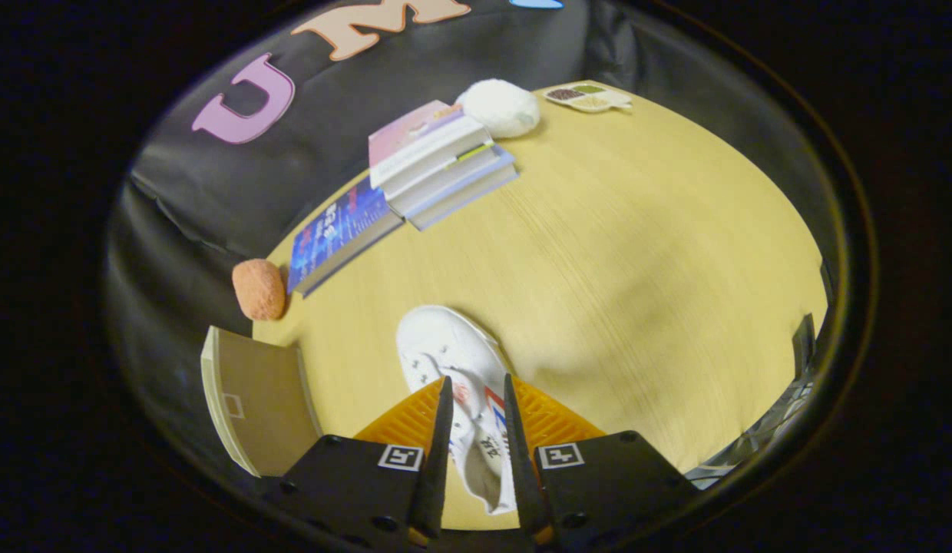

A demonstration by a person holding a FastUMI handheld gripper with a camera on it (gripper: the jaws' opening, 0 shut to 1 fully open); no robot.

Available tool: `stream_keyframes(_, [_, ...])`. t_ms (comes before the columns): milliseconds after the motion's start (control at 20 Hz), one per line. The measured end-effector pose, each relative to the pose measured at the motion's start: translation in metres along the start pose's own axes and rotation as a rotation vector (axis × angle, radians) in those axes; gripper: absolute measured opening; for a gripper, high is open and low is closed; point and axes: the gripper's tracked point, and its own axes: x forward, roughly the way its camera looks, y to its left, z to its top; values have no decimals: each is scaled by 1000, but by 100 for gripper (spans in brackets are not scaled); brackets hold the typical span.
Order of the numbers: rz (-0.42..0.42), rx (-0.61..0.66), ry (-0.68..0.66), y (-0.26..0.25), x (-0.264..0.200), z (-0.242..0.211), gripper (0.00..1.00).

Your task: Open the storage box then place both shoes into the box .Put the left shoe in first, then the right shoe, with the right side of both shoes facing outward in a uniform manner.

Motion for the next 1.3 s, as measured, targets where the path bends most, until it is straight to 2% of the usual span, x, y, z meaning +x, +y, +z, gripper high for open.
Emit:
stream_keyframes(150, [-32, -38, 38, -14, 6, -22, 40])
stream_keyframes(250, [-24, -67, 72, -13, 7, -38, 42])
stream_keyframes(450, [-79, -141, 88, -23, 25, -48, 45])
stream_keyframes(600, [-51, -152, 94, -19, 27, -50, 47])
stream_keyframes(750, [-32, -118, 76, -22, 25, -46, 26])
stream_keyframes(900, [72, 31, 112, -3, 21, -61, 5])
stream_keyframes(1100, [178, 243, 134, 17, 15, -63, 3])
stream_keyframes(1300, [255, 274, 122, 46, -3, -59, 2])
